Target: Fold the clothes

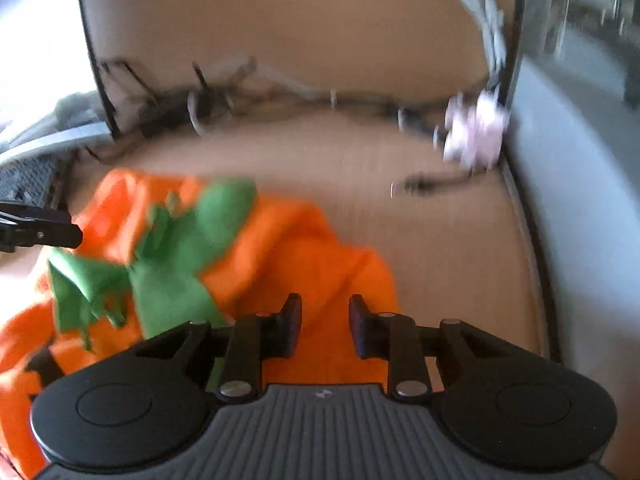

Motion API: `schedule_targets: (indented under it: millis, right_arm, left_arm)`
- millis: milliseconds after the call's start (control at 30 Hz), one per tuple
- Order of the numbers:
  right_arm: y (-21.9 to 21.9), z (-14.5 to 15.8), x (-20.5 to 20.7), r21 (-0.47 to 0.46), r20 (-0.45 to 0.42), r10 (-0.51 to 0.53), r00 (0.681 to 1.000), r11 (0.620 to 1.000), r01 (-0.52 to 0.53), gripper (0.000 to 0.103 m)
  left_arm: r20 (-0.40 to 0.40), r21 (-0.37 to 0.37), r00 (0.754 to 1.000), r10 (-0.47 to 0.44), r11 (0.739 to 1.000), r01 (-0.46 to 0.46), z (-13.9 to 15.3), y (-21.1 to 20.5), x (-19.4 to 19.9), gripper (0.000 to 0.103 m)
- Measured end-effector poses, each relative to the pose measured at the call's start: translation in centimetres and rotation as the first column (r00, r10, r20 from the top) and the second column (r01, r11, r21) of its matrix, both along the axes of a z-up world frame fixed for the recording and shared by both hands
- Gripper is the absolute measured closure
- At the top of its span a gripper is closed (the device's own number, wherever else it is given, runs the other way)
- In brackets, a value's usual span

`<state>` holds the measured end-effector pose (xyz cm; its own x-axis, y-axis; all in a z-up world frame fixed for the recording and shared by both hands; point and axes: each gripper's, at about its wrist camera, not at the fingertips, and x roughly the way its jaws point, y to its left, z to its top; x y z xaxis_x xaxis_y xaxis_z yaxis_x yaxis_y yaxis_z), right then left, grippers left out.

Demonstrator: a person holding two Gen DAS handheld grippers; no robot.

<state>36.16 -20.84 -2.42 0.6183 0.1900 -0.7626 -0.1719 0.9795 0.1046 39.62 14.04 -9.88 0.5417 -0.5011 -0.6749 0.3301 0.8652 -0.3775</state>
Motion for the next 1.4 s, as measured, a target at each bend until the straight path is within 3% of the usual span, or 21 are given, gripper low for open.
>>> schedule_targets:
  millis: [100,167,233,300,367,467,500,567,633,733,900,967,1033,1133,1300,1400]
  right_arm:
    - [0.5,2.4,0.4,0.089,0.075,0.046,0.996,0.995,-0.053,0.075]
    - [1.5,2.4,1.3,0.125,0.083,0.087,0.993,0.987,-0.097,0.064]
    - [3.3,0.9,2.6,0.120,0.056,0.143,0.988,0.982,-0.148,0.064]
    - [5.0,-1.6,3.5,0.042,0.024,0.173,0.985,0.984,-0.174,0.064]
    - [6.2,-3.6,4.1,-0.034,0.006,0.187,0.982,0.982,-0.187,0.064]
    - [5.2,-0.5,4.3,0.029,0.025,0.206,0.978,0.978,-0.207,0.062]
    - [5.0,0.2,4.8,0.035,0.043,0.215,0.976,0.976,-0.217,0.059]
    - [4.5,1.6,6.1,0.041,0.077,0.233,0.969,0.971,-0.237,0.043]
    - [4.4,1.9,8.2,0.065,0.069,0.247,0.966,0.966,-0.252,0.040]
    - [5.1,-0.6,12.3,0.153,-0.037,0.262,0.964,0.955,-0.254,0.040]
    - [7.3,-3.8,14.1,0.258,-0.140,0.348,0.927,0.917,-0.305,0.042]
    - [8.1,-4.0,14.2,0.309,-0.173,0.376,0.910,0.898,-0.312,0.071]
    - [8.8,-2.8,12.4,0.341,-0.169,0.423,0.890,0.872,-0.350,0.078]
    - [10.0,-0.3,7.9,0.358,-0.129,0.517,0.846,0.820,-0.447,0.079]
    - [12.5,1.0,-1.2,0.281,-0.137,0.638,0.758,0.759,-0.588,0.079]
    - [14.0,0.5,-5.6,0.149,-0.120,0.672,0.731,0.740,-0.656,0.078]
  left_arm:
    - [0.006,-0.124,0.999,-0.048,0.991,0.049,0.3,-0.9,0.6,0.009]
    - [-0.050,-0.096,0.998,-0.043,0.995,0.038,-1.8,-2.0,1.5,0.008]
    - [-0.127,-0.042,0.992,-0.023,0.999,0.018,-4.4,-2.9,2.4,0.008]
    - [-0.087,0.012,0.996,-0.031,0.999,0.032,-5.3,-3.3,1.9,0.008]
    - [-0.103,0.043,0.994,-0.021,0.999,0.026,-4.6,-3.4,1.2,0.008]
    - [-0.084,-0.027,0.996,-0.013,1.000,0.011,-2.7,-2.0,-0.4,0.007]
    - [-0.082,-0.052,0.997,0.000,0.999,-0.004,-2.2,-1.4,-0.8,0.007]
    - [-0.101,-0.098,0.994,0.040,0.994,-0.050,-1.7,0.1,-1.3,0.006]
    - [-0.137,-0.132,0.987,0.085,0.986,-0.104,-1.7,1.5,-1.4,0.006]
    - [-0.168,-0.126,0.974,0.153,0.976,-0.175,-1.6,2.9,-1.8,0.006]
    - [-0.236,-0.184,0.942,0.240,0.940,-0.286,-2.2,6.3,-3.2,0.006]
    - [-0.286,-0.250,0.922,0.262,0.908,-0.336,-2.6,8.0,-3.7,0.005]
    - [-0.337,-0.328,0.902,0.270,0.864,-0.381,-2.9,9.4,-4.0,0.005]
    - [-0.366,-0.394,0.895,0.256,0.828,-0.398,-2.8,10.1,-4.2,0.004]
    - [-0.383,-0.325,0.889,0.250,0.865,-0.383,-2.5,8.8,-3.6,0.004]
    - [-0.385,-0.310,0.893,0.233,0.879,-0.363,-2.0,8.1,-3.8,0.004]
